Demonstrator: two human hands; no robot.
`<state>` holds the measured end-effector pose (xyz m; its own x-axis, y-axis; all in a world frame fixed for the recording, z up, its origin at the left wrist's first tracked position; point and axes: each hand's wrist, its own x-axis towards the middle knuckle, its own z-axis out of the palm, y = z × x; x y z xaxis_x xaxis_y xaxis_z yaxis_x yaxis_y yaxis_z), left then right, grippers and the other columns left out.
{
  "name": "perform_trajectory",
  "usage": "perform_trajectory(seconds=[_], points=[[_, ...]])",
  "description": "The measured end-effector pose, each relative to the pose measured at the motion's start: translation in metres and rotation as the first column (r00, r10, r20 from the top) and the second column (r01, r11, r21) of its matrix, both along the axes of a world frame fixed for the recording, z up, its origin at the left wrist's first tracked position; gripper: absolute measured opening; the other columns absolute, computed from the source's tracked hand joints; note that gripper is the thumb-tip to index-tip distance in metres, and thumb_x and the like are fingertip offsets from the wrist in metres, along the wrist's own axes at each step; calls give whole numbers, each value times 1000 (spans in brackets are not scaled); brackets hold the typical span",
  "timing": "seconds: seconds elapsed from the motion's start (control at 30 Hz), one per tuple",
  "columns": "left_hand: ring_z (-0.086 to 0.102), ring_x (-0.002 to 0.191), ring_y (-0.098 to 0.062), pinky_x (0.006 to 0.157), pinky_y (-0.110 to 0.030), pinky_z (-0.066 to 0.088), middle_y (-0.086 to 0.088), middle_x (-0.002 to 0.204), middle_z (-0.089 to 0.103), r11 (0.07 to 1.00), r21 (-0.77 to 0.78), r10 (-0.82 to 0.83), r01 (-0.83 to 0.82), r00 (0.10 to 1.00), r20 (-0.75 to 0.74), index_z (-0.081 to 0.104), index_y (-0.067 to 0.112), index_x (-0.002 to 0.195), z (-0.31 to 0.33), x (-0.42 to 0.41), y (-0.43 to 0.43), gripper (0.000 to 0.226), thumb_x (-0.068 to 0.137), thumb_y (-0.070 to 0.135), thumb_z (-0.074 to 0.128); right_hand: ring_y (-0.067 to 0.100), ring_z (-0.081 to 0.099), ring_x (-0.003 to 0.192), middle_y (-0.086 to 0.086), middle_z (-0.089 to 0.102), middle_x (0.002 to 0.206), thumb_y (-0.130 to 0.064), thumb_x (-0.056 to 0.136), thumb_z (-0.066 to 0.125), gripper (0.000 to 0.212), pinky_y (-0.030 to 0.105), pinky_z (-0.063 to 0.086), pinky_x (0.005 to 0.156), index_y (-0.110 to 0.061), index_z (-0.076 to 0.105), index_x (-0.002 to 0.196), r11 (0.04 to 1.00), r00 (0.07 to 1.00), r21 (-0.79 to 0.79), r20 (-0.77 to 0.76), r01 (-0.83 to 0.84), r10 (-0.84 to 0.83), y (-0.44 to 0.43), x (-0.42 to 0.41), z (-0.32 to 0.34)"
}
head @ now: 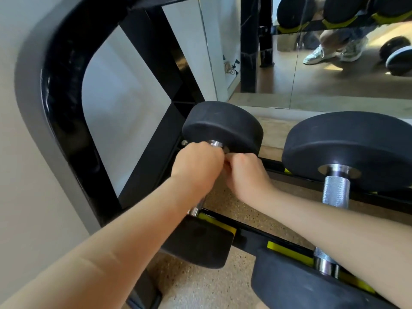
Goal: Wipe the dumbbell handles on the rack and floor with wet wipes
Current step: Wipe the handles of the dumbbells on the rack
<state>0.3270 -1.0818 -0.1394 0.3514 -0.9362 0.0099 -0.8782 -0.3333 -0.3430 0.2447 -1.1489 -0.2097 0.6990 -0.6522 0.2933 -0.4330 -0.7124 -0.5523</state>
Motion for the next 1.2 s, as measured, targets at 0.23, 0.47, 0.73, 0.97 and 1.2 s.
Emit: perform_trajectory(seconds=[0.23,0.47,0.73,0.97,1.2], points=[[66,87,-19,76,-30,57,-11,95,68,890,77,217,-449,271,-938,66,9,93,12,41,-12,22,99,26,53,18,68,71,4,67,75,-28,99,50,32,40,60,67,-12,70,81,882,982,469,147,37,-119,1,3,10],[64,90,-26,63,-33,41,-4,98,64,997,65,-25,31,996,-87,58,25,124,-5,13,2,34,95,13,46,27,67,82,9,69,84,-34,99,46,34,44,57,75,-11,69,91,841,993,531,2,102,-122,3,16,7],[64,90,-28,71,-33,47,-11,97,67,960,-64,199,-273,826,-528,65,9,100,-7,31,-4,26,99,21,43,9,63,68,-6,68,73,-31,96,56,23,28,51,55,-18,72,86,977,958,202,261,67,-120,6,7,3],[58,77,-22,65,-31,41,-1,90,64,996,-75,35,-53,972,-231,63,17,108,-3,26,15,22,98,17,43,26,58,69,4,60,86,-7,83,69,7,40,51,48,-10,73,89,966,961,-255,251,-48,114,3,4,0],[58,77,-20,65,-30,45,1,86,64,992,-111,31,-54,979,-200,70,20,102,6,24,10,21,90,14,53,26,65,82,7,66,95,-9,85,69,24,44,55,66,-8,64,108,955,942,-223,230,-195,246,-4,2,20]])
